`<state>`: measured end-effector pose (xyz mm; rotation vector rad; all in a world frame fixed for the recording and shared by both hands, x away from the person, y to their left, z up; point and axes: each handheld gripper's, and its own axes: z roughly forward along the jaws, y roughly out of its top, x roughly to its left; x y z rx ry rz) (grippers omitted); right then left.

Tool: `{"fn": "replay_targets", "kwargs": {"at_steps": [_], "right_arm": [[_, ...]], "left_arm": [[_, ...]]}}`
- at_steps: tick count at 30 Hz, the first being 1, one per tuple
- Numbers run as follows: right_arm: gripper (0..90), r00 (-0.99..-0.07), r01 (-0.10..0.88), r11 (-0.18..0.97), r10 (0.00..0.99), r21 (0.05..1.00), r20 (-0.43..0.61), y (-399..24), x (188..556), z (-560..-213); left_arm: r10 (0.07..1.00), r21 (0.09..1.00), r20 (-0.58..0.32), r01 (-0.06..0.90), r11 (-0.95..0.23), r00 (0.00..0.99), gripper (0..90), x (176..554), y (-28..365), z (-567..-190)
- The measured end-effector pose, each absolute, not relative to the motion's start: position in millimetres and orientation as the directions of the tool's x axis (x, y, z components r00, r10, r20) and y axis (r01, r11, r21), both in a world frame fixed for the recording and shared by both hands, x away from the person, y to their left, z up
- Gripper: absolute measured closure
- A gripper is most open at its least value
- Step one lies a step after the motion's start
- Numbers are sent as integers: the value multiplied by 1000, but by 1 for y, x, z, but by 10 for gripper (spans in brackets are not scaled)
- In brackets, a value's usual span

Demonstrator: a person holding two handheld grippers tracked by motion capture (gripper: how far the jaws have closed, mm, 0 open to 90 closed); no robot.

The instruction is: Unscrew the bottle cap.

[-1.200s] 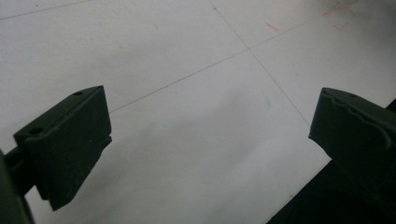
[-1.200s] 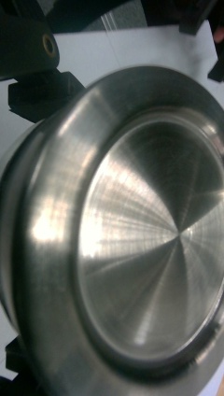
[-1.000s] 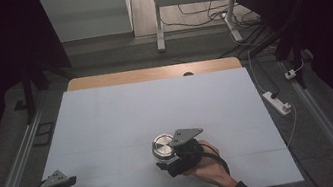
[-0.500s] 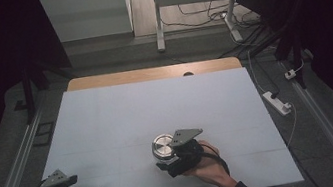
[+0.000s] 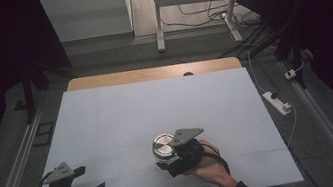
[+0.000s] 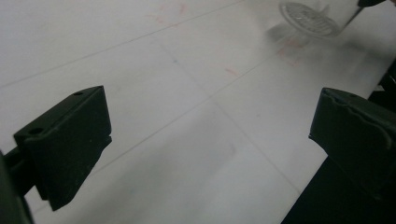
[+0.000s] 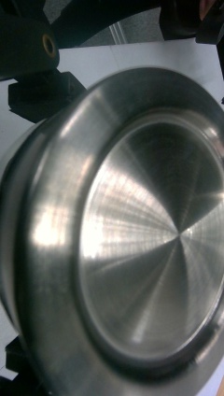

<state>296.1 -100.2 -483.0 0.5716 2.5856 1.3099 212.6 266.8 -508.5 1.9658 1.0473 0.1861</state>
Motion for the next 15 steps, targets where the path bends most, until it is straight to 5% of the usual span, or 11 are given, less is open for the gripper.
{"fn": "replay_targets", "kwargs": {"at_steps": [15], "right_arm": [[150, -909, 252, 531, 417, 809, 9, -102, 297, -481]], "left_arm": [[614, 801, -234, 507, -318, 754, 0, 244, 229, -492]]}}
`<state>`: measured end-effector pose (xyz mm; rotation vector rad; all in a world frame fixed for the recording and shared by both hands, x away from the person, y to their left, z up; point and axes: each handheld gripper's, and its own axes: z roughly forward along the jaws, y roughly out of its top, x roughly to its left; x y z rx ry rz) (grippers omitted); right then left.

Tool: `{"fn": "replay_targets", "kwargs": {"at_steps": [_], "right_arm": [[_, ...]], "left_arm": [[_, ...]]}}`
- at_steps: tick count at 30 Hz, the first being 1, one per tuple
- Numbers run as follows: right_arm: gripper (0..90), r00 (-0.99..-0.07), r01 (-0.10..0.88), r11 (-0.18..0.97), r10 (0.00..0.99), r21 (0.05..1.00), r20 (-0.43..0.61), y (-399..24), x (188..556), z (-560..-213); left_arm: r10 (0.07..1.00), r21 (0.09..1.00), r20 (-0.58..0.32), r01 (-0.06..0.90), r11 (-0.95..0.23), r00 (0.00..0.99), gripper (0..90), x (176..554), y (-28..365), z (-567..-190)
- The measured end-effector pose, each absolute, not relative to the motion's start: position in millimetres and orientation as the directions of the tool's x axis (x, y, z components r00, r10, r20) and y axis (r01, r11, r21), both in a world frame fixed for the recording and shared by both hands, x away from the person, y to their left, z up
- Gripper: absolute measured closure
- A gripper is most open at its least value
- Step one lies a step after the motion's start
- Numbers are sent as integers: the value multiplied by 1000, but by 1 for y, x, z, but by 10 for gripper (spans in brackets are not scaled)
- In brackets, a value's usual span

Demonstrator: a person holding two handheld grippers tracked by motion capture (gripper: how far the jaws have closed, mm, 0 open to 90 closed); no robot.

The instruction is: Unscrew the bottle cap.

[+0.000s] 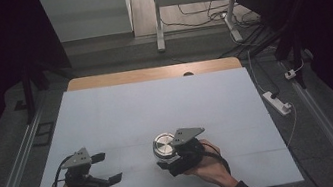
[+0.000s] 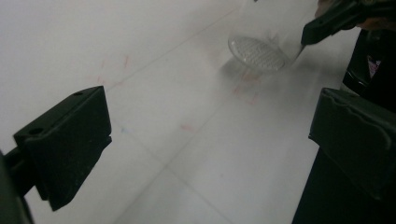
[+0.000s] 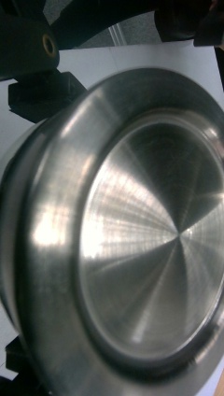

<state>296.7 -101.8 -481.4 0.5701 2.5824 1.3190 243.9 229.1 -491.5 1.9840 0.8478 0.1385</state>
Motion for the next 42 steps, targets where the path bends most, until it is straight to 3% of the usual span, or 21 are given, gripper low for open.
{"fn": "replay_targets", "kwargs": {"at_steps": [24, 42], "right_arm": [[150, -908, 252, 527, 419, 812, 10, -106, 300, -481], [150, -918, 237, 532, 396, 813, 9, -107, 301, -481]], "left_arm": [[498, 812, -157, 399, -427, 853, 0, 298, 166, -453], [356, 824, -116, 290, -486, 927, 0, 319, 135, -433]]}}
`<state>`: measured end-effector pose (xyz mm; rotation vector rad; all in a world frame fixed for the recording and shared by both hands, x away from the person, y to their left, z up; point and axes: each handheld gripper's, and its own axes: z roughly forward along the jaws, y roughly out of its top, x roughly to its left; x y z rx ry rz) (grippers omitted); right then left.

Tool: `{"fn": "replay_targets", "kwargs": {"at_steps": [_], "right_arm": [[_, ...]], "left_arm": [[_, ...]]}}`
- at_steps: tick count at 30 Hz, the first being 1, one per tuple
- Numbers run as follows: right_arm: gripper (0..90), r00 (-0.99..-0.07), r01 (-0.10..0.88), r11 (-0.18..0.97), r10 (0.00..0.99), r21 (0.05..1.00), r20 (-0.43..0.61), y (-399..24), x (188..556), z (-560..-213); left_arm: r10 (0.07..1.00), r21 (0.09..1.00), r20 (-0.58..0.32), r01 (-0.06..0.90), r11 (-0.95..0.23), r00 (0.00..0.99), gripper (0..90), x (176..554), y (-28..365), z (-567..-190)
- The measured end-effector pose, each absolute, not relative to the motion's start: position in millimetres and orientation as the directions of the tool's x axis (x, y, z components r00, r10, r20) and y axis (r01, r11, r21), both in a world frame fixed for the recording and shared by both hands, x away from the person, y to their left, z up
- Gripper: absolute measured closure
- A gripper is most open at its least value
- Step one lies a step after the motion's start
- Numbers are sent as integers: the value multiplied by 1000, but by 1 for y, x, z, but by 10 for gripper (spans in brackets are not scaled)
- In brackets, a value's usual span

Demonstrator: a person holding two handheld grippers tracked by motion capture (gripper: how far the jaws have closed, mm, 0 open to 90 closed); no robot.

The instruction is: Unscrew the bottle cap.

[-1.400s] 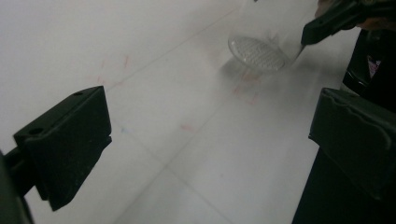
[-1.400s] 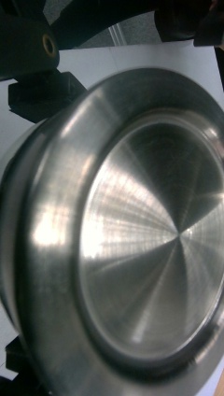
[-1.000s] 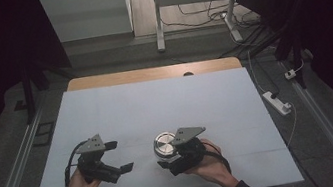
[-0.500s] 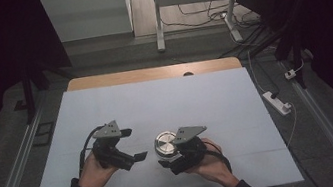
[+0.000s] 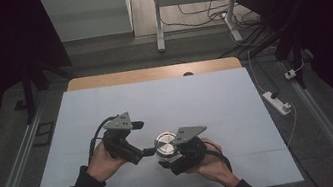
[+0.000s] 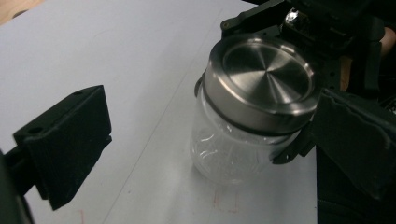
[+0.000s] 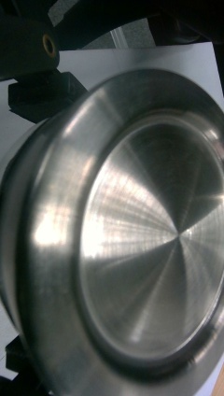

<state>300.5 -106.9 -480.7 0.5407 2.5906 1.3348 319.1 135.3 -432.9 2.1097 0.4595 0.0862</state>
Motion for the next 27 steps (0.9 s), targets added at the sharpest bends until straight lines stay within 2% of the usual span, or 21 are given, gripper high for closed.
{"fn": "replay_targets", "kwargs": {"at_steps": [13, 19, 20, 24, 27], "right_arm": [[150, -941, 210, 547, 339, 811, 15, -106, 300, -482], [150, -958, 189, 551, 286, 813, 29, -107, 300, -483], [150, -960, 185, 553, 278, 812, 29, -106, 300, -483], [150, -969, 169, 558, 247, 812, 32, -107, 299, -483], [150, -981, 136, 569, 190, 811, 31, -107, 297, -480]], "left_arm": [[185, 810, -98, 187, -556, 978, 0, 329, 120, -431], [54, 812, -90, 105, -575, 994, 0, 329, 109, -430], [5, 807, -84, 71, -587, 996, 0, 328, 105, -429], [-47, 791, -69, 26, -611, 997, 11, 326, 99, -429], [-104, 780, -69, -11, -626, 992, 52, 324, 96, -432]]}}
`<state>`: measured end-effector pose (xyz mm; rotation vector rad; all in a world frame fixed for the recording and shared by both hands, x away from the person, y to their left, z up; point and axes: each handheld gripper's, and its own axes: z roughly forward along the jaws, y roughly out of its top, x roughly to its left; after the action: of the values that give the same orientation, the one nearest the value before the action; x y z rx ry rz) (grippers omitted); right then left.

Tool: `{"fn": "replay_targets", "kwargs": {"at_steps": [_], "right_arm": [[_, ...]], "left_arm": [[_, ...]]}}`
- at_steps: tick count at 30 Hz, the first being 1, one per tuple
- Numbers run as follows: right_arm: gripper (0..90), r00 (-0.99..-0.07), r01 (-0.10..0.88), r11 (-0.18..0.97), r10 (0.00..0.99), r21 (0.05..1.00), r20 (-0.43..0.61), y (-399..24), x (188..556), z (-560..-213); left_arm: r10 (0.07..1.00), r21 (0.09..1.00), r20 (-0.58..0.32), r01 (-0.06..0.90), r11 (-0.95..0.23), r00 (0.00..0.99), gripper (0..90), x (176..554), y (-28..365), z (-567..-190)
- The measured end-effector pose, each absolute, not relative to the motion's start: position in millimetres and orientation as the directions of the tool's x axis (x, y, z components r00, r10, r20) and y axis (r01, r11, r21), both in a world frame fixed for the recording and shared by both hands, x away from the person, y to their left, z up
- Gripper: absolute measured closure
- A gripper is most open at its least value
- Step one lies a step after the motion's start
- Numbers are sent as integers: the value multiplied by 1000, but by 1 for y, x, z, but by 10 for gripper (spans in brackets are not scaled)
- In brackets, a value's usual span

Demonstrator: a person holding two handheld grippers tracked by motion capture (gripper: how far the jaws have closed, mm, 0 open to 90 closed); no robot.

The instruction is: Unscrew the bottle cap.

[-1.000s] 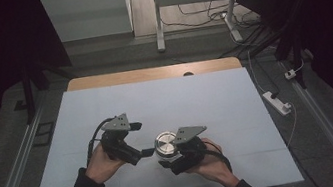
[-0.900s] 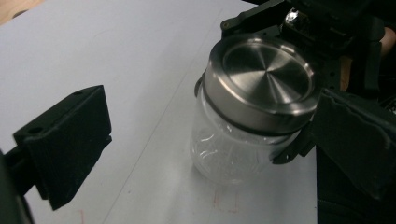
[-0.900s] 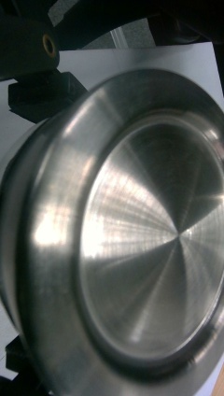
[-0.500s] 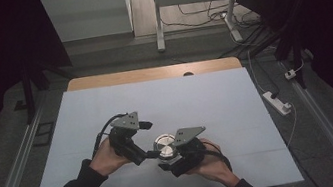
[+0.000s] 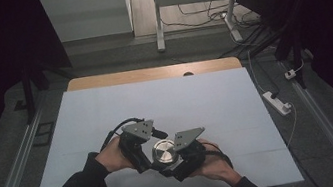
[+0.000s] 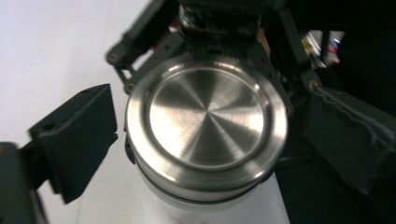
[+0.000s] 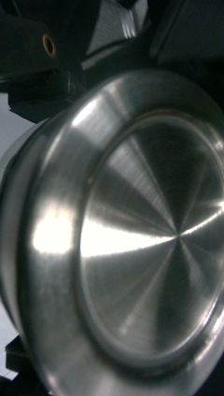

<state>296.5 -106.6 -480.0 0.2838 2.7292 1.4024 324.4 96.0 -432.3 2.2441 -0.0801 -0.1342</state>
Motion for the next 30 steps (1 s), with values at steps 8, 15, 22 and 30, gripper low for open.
{"fn": "replay_targets", "kwargs": {"at_steps": [8, 15, 22, 30], "right_arm": [[150, -985, 111, 569, 171, 815, 15, -109, 295, -475], [150, -921, 241, 527, 389, 815, 21, -114, 306, -476], [150, -875, 296, 485, 483, 823, 30, -118, 309, -477], [150, -935, 230, 530, 352, 816, 35, -111, 302, -478]], "left_arm": [[-76, 777, -33, -23, -630, 997, 183, 319, 95, -434], [229, 781, 8, 137, -609, 973, 186, 314, 82, -433], [328, 810, -62, 239, -535, 943, 103, 317, 77, -430], [131, 812, -71, 134, -568, 989, 46, 321, 110, -422]]}}
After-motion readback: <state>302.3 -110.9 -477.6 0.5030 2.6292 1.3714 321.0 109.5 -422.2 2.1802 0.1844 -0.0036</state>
